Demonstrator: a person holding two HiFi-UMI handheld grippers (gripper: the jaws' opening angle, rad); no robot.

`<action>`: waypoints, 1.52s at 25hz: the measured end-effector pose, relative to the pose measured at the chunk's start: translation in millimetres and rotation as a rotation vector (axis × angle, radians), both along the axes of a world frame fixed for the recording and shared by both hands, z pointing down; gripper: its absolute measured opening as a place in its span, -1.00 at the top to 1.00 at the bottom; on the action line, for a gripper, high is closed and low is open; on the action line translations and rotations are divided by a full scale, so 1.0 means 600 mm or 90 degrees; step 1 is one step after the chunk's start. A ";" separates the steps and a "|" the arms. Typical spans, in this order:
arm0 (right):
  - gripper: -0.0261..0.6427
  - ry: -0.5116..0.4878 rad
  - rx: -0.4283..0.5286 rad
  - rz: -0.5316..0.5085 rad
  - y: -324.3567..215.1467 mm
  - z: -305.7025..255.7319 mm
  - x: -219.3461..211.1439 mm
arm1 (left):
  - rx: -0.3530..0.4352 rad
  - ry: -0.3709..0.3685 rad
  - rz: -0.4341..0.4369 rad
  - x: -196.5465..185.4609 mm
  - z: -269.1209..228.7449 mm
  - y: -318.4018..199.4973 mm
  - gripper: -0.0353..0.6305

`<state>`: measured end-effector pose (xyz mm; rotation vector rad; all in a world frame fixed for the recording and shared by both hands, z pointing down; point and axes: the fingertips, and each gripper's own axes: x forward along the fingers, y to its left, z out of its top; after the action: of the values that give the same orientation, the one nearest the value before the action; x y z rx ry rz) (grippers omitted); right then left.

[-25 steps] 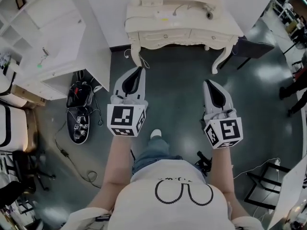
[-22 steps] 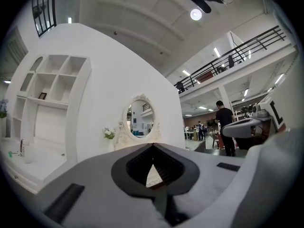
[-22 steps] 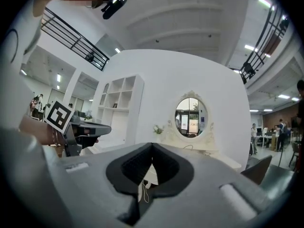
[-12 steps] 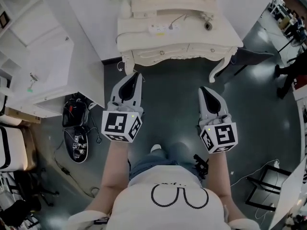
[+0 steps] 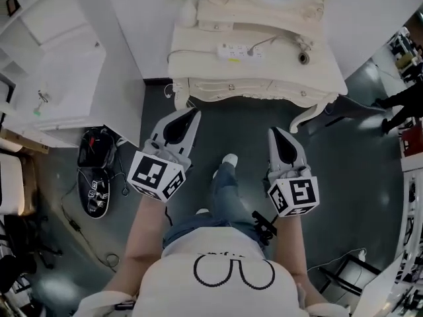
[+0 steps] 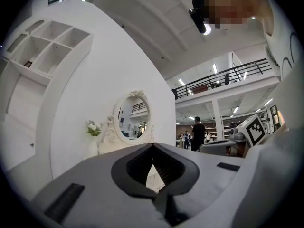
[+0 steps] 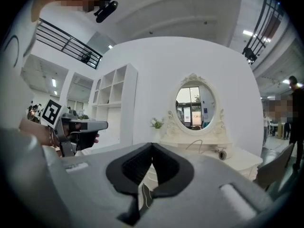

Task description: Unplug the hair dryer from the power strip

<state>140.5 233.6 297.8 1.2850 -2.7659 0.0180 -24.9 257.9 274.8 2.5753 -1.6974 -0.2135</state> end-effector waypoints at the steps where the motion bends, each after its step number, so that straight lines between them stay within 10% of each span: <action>1: 0.92 -0.007 -0.001 -0.004 -0.022 0.001 -0.004 | -0.003 0.001 -0.007 -0.002 0.004 -0.017 0.90; 7: 0.92 -0.031 -0.002 -0.009 -0.172 0.006 -0.021 | -0.052 -0.011 -0.070 -0.021 0.042 -0.150 0.90; 25: 0.92 -0.029 -0.069 -0.021 -0.537 0.067 -0.004 | -0.136 -0.045 -0.001 0.014 0.106 -0.506 0.89; 30: 0.92 -0.028 -0.097 -0.027 -0.574 0.091 -0.012 | -0.186 -0.086 0.032 0.029 0.148 -0.543 0.28; 38: 0.92 -0.014 -0.126 -0.002 -0.609 0.125 -0.027 | -0.238 -0.172 0.079 0.009 0.204 -0.592 0.25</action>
<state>124.2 -131.6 373.1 1.2368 -2.7025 0.3000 -19.8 -97.2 397.4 2.4919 -1.4651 0.4334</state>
